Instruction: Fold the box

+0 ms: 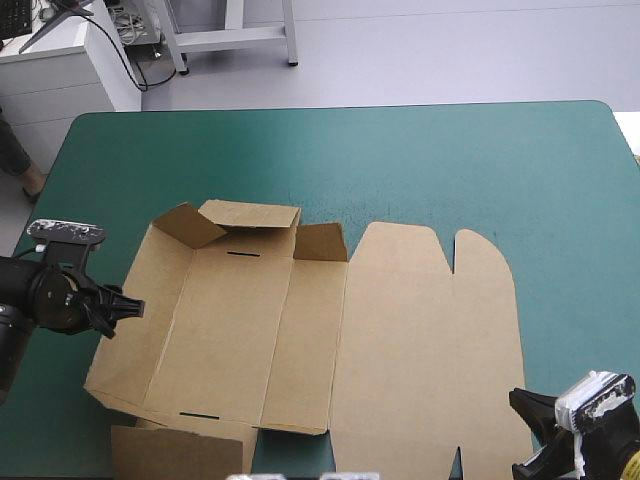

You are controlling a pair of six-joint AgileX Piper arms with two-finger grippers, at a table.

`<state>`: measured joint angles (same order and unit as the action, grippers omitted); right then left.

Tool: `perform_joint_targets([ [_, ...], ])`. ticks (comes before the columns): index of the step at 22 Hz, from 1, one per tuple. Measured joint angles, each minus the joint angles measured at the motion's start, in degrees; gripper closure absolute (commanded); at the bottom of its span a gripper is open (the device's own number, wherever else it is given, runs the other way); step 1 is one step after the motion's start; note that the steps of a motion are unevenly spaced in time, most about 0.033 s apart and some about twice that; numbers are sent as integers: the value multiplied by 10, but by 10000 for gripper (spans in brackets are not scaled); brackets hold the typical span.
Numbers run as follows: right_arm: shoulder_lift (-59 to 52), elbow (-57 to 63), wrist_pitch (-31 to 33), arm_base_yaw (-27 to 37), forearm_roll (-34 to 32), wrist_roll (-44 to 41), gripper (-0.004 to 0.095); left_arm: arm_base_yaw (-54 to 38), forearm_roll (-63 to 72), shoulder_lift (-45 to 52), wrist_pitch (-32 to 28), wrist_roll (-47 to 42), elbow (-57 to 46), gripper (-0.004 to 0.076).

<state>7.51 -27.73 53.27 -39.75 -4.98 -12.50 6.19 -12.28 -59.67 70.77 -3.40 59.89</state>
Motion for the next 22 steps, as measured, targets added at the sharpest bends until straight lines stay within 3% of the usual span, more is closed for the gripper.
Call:
perform_joint_targets([
  [6, 0, 0, 0, 0, 2, 1, 923, -236, 253, -86, -2, 220, 0, 300],
  [8, 0, 0, 0, 0, 4, 1, 923, -273, 285, -122, -2, 248, 1, 300],
  [14, -2, 0, 0, 0, 5, 1, 924, -283, 307, -208, -6, 294, 1, 300],
  [22, -2, 0, 0, 0, 5, 1, 925, -283, 318, -232, -12, 320, -37, 304],
])
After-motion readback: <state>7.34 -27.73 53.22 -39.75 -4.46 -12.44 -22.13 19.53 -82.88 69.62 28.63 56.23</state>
